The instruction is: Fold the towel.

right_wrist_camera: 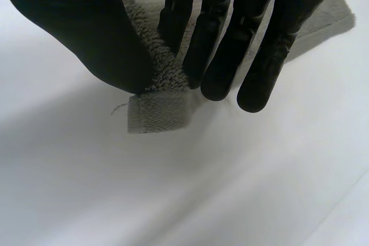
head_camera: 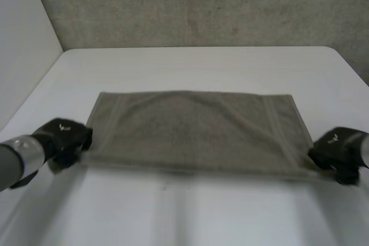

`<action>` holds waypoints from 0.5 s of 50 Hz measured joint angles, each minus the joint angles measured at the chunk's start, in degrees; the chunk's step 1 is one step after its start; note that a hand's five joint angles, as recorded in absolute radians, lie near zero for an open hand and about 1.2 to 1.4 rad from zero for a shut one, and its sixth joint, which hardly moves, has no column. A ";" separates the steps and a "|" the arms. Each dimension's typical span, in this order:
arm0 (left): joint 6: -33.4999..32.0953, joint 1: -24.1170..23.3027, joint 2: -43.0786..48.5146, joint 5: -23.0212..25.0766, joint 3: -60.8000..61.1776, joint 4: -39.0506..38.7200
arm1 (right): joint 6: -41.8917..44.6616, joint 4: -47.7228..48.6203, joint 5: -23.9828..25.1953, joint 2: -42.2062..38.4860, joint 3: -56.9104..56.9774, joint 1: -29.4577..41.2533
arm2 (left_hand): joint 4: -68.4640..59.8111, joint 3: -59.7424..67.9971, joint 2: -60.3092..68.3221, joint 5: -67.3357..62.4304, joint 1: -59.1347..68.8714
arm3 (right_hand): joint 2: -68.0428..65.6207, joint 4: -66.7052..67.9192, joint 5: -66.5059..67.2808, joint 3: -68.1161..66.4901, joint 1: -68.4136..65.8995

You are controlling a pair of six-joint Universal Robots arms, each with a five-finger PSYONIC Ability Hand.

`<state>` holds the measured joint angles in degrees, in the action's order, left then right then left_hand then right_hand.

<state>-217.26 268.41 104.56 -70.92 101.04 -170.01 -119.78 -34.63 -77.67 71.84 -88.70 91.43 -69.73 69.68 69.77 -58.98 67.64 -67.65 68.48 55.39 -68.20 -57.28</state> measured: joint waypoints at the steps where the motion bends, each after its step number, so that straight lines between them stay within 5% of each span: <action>1: -1.38 0.55 -1.82 0.23 0.96 3.55 | 2.57 -2.21 0.12 1.81 -1.45 -1.19 | 0.00 0.00 0.00 0.00 0.00 | 0.00 0.00 0.00 0.00 0.00; 10: -5.27 2.10 -6.21 5.44 0.87 11.53 | 6.52 -3.69 1.84 6.26 -1.88 -3.53 | 0.00 0.00 0.00 0.00 0.00 | 0.00 0.00 0.02 0.00 0.00; 18: -2.36 1.33 -0.92 8.54 -7.25 3.35 | -2.78 5.56 0.85 -0.93 7.02 -2.09 | 0.00 0.00 0.00 0.00 0.00 | 0.00 0.00 0.02 0.00 0.00; 25: 5.50 -2.17 14.26 7.57 -22.29 -3.83 | -7.82 13.25 -4.90 -12.23 16.01 3.63 | 0.00 0.00 0.00 -0.16 0.00 | 0.00 0.00 0.02 0.00 0.00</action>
<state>-211.75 266.24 118.82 -63.35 78.76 -173.84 -127.60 -21.38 -82.58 59.61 -72.68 95.06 -69.73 69.69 69.77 -59.14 67.64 -67.65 68.48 55.41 -68.21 -57.28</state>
